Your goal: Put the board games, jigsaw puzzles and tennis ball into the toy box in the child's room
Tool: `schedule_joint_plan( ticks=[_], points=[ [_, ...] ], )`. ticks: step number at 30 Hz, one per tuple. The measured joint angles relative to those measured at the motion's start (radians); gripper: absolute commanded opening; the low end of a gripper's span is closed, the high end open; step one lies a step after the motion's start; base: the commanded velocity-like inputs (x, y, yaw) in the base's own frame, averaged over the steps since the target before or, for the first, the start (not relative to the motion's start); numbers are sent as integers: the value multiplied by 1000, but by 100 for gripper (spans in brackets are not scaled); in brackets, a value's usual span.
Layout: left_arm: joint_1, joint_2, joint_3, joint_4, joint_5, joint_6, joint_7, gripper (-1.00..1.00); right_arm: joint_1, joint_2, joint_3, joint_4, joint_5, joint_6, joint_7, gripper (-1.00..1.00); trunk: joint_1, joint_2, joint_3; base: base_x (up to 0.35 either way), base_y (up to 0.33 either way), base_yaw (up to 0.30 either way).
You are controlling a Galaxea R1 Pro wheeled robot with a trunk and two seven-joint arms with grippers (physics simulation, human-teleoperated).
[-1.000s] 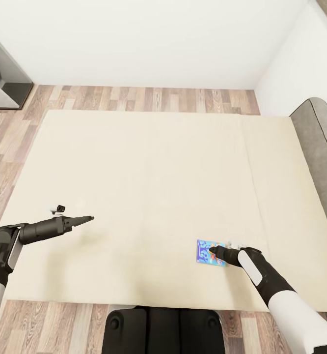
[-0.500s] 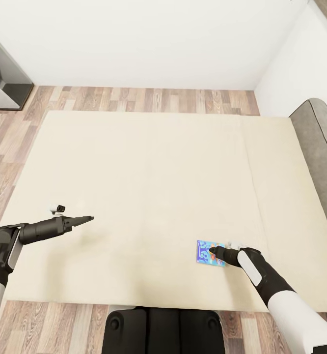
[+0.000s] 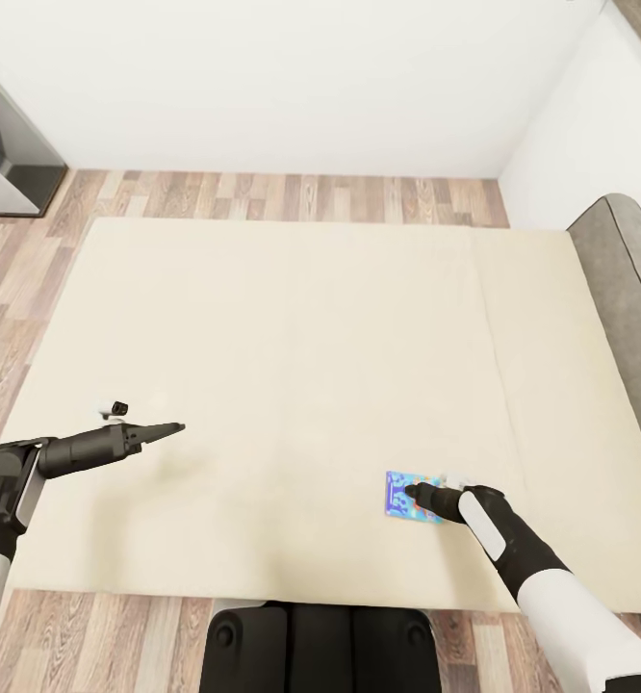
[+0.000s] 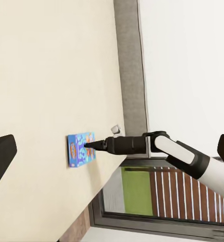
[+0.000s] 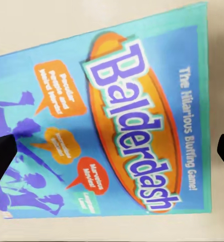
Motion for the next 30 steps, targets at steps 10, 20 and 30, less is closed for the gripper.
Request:
schedule_joint_plan(
  ticks=[10,20,30],
  points=[
    [0,0,0,0,0,0,0,100,0,0,0,0,1,0,0,100,0,0,7,0,0,0],
    [0,0,0,0,0,0,0,100,0,0,0,0,1,0,0,100,0,0,8,0,12,0],
    [0,0,0,0,1,0,0,100,0,0,0,0,1,0,0,100,0,0,8,0,10,0]
  ],
)
